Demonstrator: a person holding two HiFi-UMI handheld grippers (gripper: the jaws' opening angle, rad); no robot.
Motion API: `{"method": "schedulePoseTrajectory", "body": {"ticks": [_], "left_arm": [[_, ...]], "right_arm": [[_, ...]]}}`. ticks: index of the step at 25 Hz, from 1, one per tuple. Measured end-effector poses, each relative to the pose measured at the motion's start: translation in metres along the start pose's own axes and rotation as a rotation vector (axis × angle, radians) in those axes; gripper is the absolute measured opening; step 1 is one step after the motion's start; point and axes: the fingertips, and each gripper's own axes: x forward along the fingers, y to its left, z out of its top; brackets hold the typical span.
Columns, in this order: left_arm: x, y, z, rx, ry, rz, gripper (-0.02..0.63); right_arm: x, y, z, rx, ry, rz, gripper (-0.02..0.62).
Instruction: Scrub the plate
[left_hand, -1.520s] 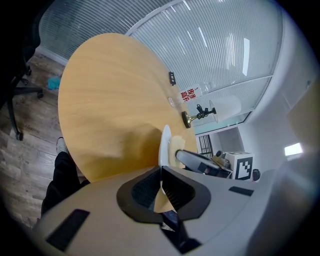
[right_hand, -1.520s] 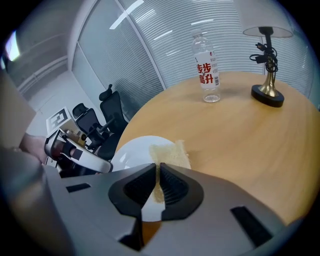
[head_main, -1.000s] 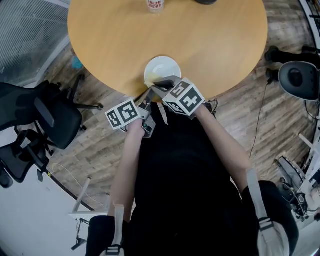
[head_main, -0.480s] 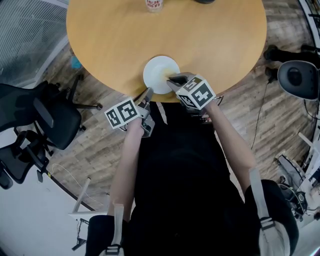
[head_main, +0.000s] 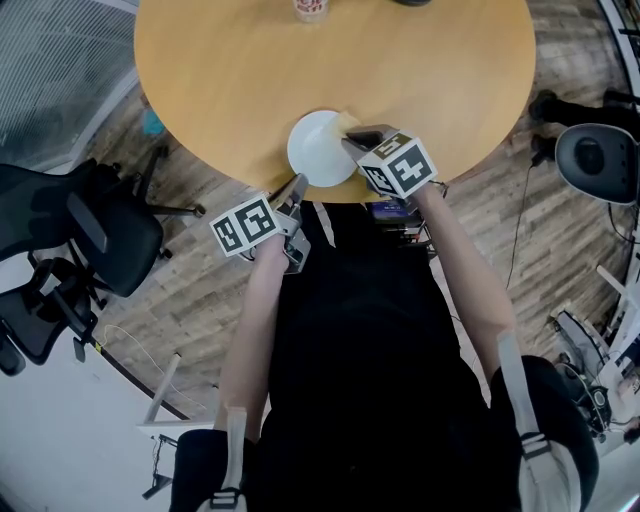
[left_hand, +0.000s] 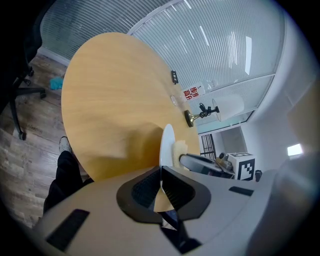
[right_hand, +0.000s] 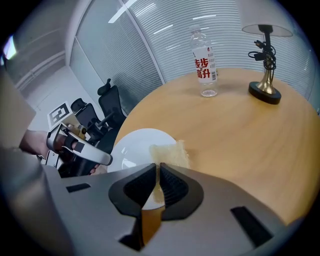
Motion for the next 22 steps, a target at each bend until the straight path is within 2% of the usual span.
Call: {"method": "schedulePoseTrajectory", "body": {"ticks": [7,12,15,18,22], "left_arm": [[0.001,-0.002,-0.002,0.051,0.015,0.024,0.023],[0.000,0.000,-0.002,0.051,0.014,0.027,0.024],[-0.001,0.000,-0.001,0.048,0.007,0.029,0.023],[0.001,-0.002,0.001,0.044,0.005,0.030,0.024],[0.001,-0.002,0.001,0.040,0.002,0.029,0.024]], "right_arm": [[0.018,0.028,0.031,-0.044,-0.051,0.029,0.034],[0.024,0.072,0.043,-0.015,-0.060,0.153,0.034],[0.024,0.095,0.043,-0.015,-0.072,0.194,0.034],[0.025,0.095,0.037,-0.015,-0.075,0.181,0.034],[0.020,0.067,0.018,-0.005,-0.044,0.144,0.034]]}}
